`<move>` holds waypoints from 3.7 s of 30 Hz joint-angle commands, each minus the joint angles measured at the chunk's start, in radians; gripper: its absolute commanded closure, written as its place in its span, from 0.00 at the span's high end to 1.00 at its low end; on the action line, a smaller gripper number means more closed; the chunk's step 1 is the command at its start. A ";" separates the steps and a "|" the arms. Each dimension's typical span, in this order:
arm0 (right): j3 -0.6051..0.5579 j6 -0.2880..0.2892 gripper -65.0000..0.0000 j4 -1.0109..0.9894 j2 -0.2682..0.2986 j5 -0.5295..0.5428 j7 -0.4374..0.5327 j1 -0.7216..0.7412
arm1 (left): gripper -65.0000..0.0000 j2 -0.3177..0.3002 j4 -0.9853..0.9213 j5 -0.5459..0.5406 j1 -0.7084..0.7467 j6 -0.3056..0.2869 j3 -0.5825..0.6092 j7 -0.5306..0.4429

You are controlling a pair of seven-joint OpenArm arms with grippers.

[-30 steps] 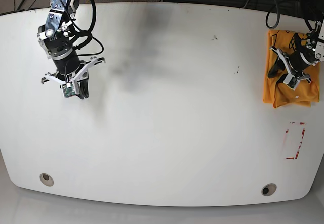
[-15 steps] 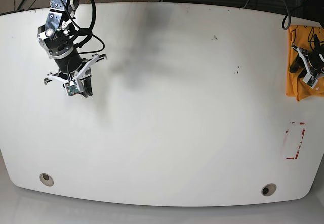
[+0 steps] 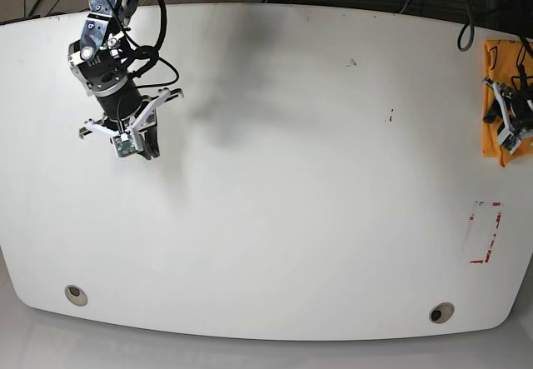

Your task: Layout the t-shirt on the table in an organized manner, then fold the t-shirt properly

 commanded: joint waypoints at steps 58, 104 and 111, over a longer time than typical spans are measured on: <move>-0.004 -0.039 0.08 -0.001 -0.085 0.061 0.615 -1.010 | 0.25 0.858 0.747 0.212 1.181 0.104 -0.293 -0.271; -0.141 -0.049 0.09 -1.350 0.074 -0.093 0.615 -0.162 | 0.25 0.728 -0.872 0.476 0.107 0.384 -0.251 -0.280; -0.141 -0.051 0.09 -1.482 0.074 -0.094 0.615 -0.070 | 0.25 0.725 -1.015 0.476 0.004 0.499 -0.251 -0.282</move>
